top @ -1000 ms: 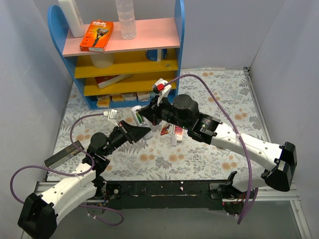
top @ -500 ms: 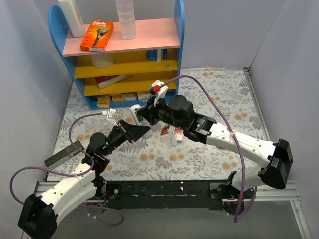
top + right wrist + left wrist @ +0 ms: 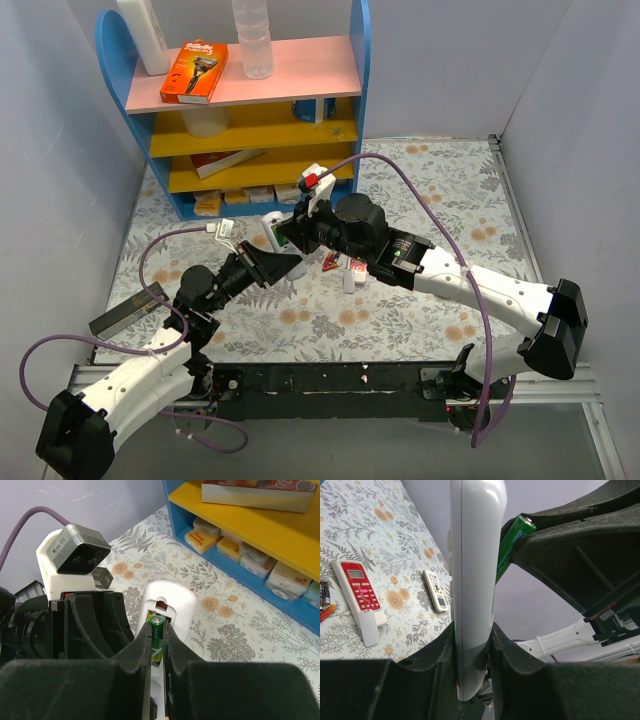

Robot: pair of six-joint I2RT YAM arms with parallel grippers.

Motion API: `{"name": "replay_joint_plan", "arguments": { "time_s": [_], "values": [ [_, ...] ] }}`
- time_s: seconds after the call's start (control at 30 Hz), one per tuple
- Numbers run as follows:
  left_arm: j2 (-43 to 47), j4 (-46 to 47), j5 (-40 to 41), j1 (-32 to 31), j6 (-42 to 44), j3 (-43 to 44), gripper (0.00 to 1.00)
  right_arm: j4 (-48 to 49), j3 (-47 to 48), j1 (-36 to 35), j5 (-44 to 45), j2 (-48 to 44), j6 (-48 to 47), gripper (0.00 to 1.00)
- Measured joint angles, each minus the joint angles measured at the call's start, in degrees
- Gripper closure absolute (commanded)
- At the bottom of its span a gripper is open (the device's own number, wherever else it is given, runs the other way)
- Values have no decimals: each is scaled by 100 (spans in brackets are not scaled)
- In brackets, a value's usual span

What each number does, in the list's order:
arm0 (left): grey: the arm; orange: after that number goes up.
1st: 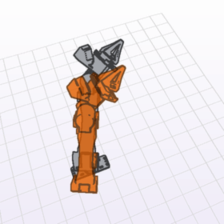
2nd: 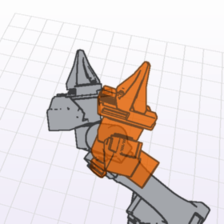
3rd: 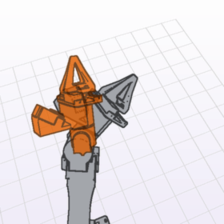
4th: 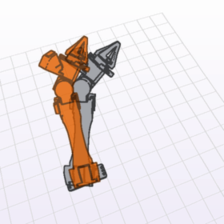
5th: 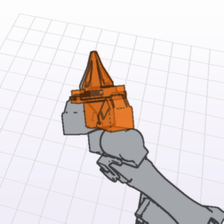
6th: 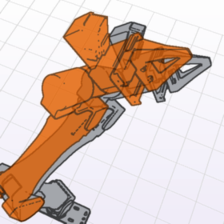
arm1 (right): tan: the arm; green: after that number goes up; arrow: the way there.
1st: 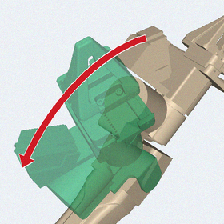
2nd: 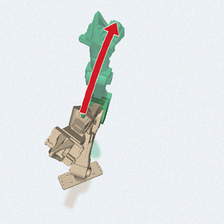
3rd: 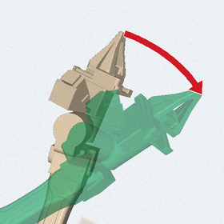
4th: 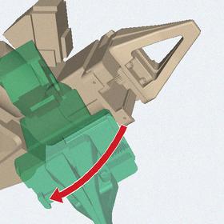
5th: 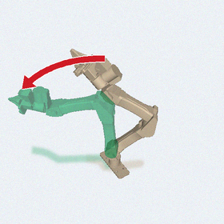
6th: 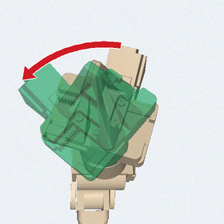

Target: Load the batteries into the remote control

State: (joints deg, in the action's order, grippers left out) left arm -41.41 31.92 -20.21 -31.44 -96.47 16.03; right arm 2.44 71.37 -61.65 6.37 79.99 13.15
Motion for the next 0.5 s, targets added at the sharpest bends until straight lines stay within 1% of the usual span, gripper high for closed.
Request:
{"name": "replay_joint_plan", "arguments": {
  "time_s": [0.17,0.37,0.5],
  "values": [
    [-2,-35,-15,-2,-7,0,100,-61,0,0,-2,0,0,75],
    [-2,-24,-2,7,-87,0,100,-122,2,-24,63,0,0,70],
    [-4,-22,-7,7,-122,0,100,-149,11,-42,103,0,0,69]
  ]
}}
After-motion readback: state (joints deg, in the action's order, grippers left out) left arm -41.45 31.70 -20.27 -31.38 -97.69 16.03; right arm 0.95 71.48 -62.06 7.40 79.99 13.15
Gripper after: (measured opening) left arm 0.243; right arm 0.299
